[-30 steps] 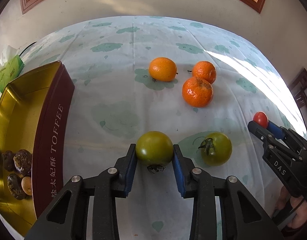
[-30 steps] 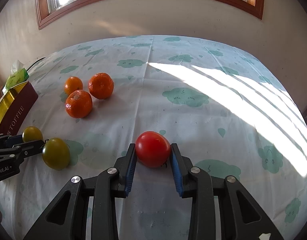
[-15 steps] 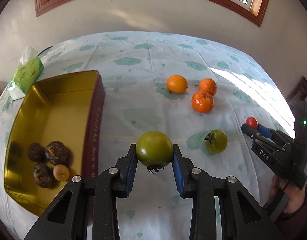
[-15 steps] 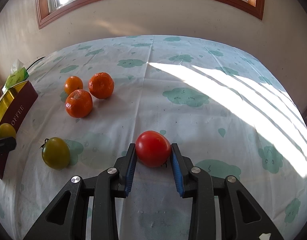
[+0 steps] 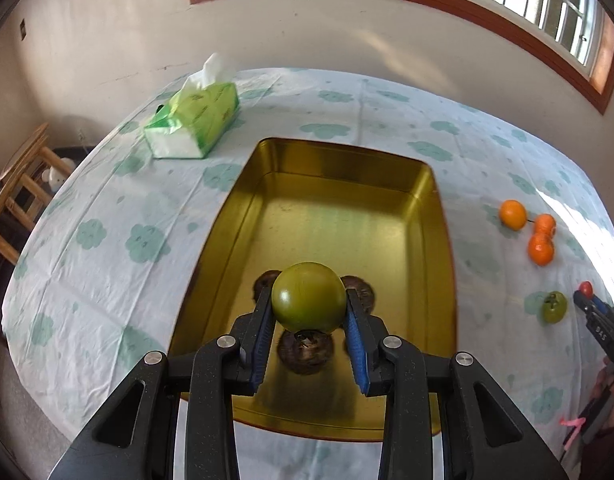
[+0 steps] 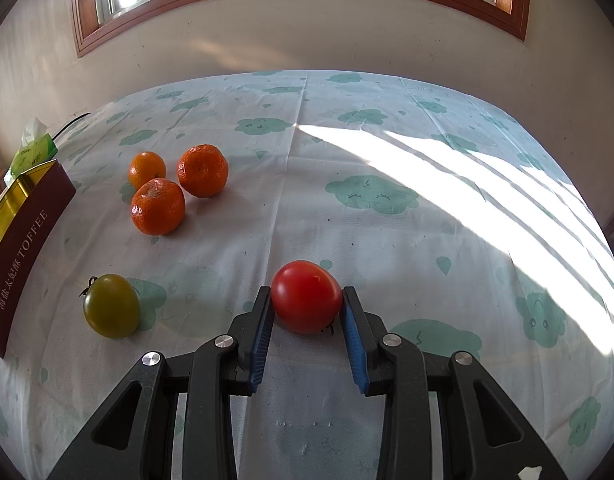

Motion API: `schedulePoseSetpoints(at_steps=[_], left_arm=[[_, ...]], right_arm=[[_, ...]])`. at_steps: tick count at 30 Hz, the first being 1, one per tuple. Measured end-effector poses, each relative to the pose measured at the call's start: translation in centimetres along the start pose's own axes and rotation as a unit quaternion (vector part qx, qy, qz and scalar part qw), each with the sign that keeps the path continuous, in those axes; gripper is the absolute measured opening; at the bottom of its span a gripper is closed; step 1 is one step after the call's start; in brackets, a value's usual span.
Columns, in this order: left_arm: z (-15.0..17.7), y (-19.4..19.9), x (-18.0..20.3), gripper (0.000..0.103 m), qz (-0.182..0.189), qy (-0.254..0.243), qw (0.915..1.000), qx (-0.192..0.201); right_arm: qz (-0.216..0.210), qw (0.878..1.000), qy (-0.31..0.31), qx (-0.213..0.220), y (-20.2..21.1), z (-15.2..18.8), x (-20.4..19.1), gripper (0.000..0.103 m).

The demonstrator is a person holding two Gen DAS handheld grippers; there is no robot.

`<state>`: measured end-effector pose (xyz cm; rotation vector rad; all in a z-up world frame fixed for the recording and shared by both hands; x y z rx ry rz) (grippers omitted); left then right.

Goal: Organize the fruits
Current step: 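Carry the green tomato over the gold tin and lower it with the left tool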

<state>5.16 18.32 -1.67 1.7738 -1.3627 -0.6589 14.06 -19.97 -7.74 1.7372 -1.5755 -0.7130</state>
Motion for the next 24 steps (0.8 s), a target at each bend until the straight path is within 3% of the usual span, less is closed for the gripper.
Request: schedulePoseSetpoints(at_steps=[7, 24], left_arm=[[0.9, -1.9, -2.9, 0.035, -0.021, 0.027, 0.9992, -0.019], [1.7, -3.1, -2.8, 0.035, -0.034, 0.01, 0.9988, -0.033]], right_arm=[[0.0, 1.0, 0.0, 0.0, 0.0, 0.0, 0.0, 0.032], [0.001, 1.0, 0.0, 0.0, 0.0, 0.0, -0.1, 0.032]])
Point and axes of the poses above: each gripper's, at about its wrist camera, not at the fingertips, and y roughly against the way its jaws point, x to its right, z to its underside, the point moved 2 cm from there along -y, roughly the way its jaws point, and after that the axes turned 2 degrees about z, right-handed, at the moved point
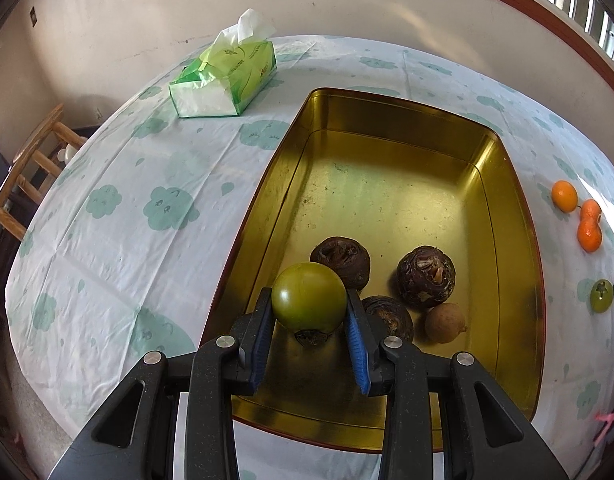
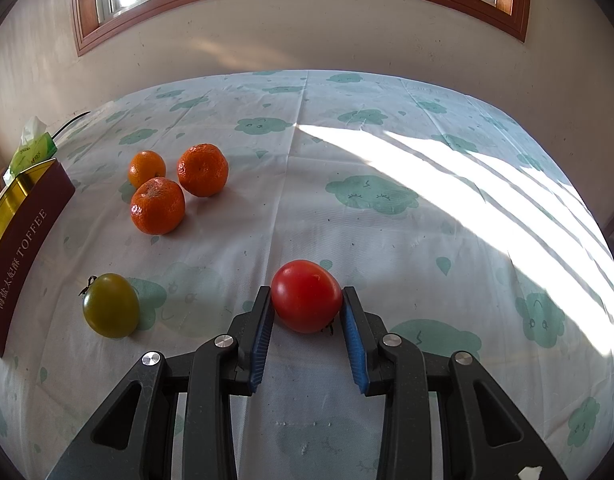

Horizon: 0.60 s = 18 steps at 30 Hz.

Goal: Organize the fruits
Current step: 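Carry the green tomato over the gold tin and lower it with the left tool, then open the left tool to release the green tomato in the tin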

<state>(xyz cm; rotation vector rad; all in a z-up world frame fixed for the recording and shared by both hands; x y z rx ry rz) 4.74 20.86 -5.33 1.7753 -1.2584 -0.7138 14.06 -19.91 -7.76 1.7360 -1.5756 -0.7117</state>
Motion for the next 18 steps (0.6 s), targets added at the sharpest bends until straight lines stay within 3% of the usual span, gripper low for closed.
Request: schedulePoseSetpoints(at_steps=[18], left_arm=[[0.48, 0.57, 0.54, 0.037, -0.013, -0.028, 0.9994, 0.011]], right_arm=[[0.0, 1.0, 0.0, 0.0, 0.01, 0.0, 0.0, 0.032]])
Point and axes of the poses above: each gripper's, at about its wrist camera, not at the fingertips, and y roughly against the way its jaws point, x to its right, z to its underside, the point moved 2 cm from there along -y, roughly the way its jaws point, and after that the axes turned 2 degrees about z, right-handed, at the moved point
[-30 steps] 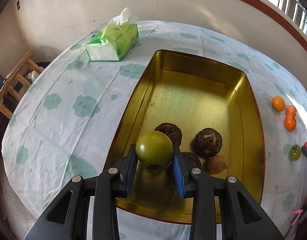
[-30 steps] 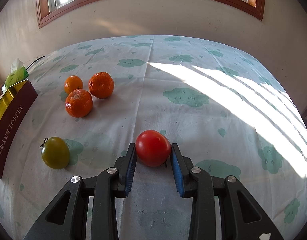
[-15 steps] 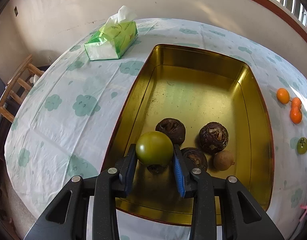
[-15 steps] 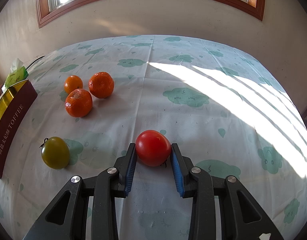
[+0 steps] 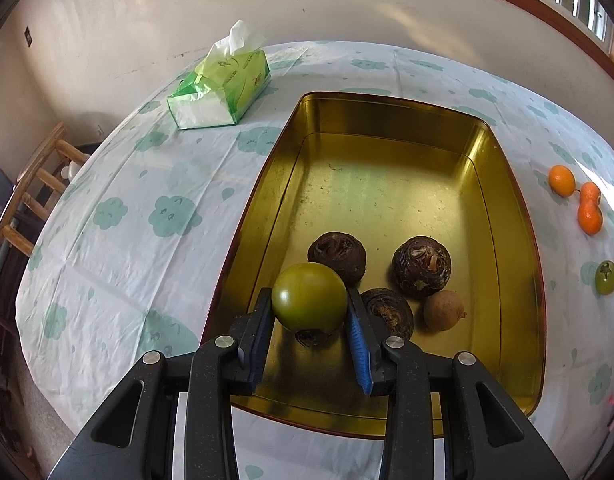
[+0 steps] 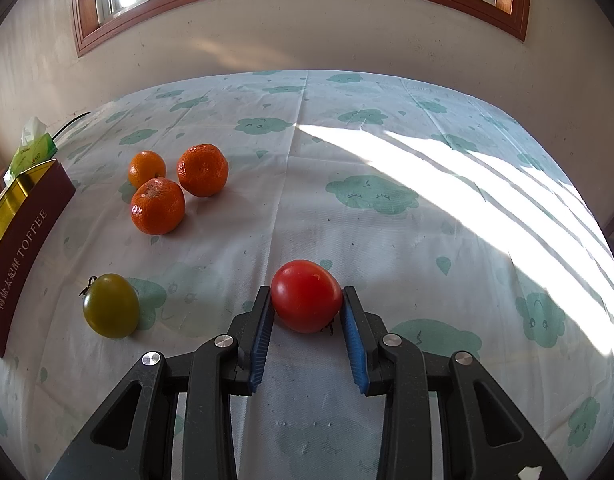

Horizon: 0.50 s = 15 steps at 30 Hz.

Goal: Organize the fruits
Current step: 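Open the left tool to release the green tomato in the tin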

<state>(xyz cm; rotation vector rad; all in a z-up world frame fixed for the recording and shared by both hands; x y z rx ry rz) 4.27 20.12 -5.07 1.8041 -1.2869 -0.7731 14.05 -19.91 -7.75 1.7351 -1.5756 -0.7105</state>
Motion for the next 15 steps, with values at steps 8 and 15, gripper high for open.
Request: schedulePoseSetpoints(at_steps=[8, 15], left_arm=[[0.25, 0.4, 0.08, 0.045, -0.003, 0.0, 1.0, 0.004], [-0.11, 0.86, 0.0, 0.049, 0.005, -0.002, 0.9999, 0.01]], right_arm=[[0.0, 1.0, 0.0, 0.0, 0.01, 0.0, 0.0, 0.032], [0.0, 1.0, 0.0, 0.0, 0.0, -0.01, -0.01, 0.032]])
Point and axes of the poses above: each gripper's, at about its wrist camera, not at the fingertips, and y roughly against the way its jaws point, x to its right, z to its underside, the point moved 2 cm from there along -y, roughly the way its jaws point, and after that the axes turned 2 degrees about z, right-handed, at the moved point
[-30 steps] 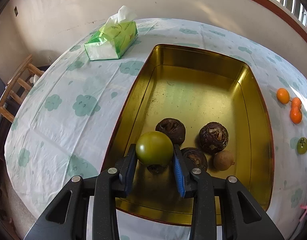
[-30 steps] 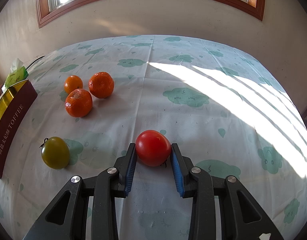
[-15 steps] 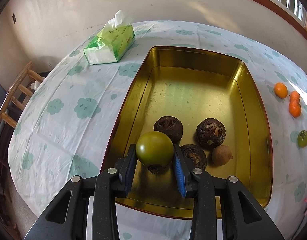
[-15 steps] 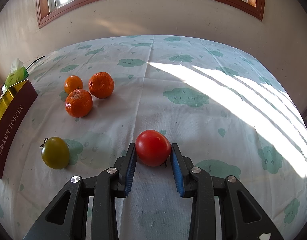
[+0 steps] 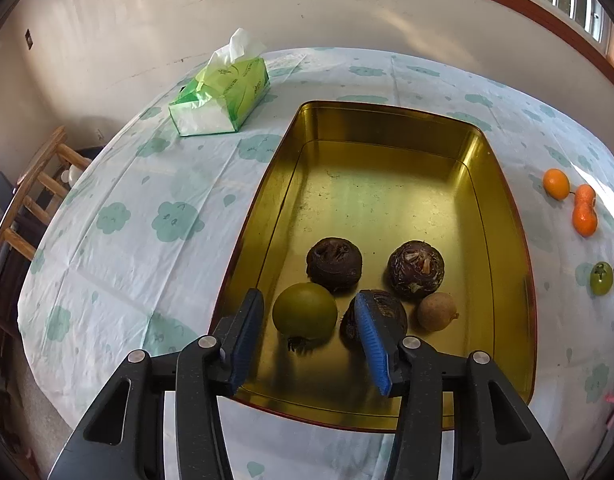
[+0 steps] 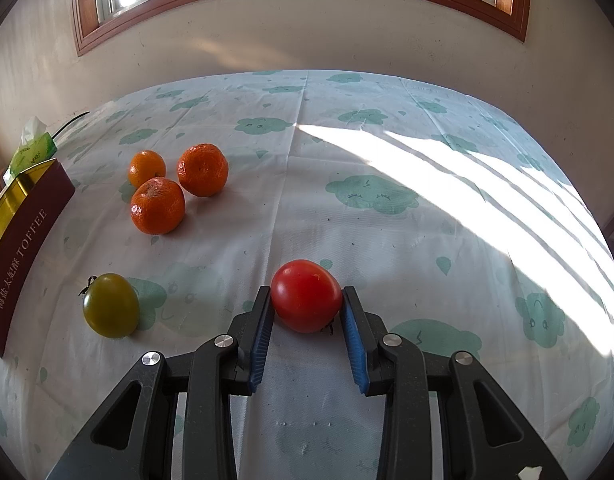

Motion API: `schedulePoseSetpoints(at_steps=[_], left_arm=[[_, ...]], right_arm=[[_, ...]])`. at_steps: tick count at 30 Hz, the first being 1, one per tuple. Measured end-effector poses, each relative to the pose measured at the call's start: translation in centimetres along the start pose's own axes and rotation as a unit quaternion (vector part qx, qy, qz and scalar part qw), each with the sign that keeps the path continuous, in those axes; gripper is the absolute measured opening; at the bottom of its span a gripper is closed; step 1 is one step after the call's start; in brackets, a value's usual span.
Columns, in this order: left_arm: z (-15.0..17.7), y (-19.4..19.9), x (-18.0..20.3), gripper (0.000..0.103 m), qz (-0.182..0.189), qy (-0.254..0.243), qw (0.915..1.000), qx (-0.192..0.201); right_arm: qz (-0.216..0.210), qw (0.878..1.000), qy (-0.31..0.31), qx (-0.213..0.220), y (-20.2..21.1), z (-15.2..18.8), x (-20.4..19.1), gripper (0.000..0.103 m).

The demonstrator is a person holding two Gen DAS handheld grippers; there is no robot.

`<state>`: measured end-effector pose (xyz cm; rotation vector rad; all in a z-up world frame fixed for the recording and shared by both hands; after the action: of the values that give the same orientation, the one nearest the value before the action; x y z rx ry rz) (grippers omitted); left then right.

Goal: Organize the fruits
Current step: 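Open the left tool to release the green tomato in the tin, then carry the red tomato into the gold tin and open the right tool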

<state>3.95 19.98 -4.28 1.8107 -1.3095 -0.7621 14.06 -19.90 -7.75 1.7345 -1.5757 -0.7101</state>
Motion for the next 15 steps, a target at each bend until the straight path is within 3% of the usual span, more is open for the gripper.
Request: schedulePoseSetpoints(at_steps=[15], left_arm=[[0.7, 2.4, -0.1, 0.06, 0.002, 0.016, 0.9995, 0.026]], right_arm=[[0.001, 1.0, 0.001, 0.001, 0.0, 0.0, 0.0, 0.03]])
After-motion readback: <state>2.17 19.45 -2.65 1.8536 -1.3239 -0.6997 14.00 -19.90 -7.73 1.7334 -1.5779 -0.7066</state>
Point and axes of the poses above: each gripper's, at about its wrist camera, not at the fingertips, and y roughly against the way its jaws point, x to its right, z to its underside, the point moved 2 cm from there along -y, roughly the way its jaws point, and after that the axes turned 2 degrees about z, right-handed, at the moved point
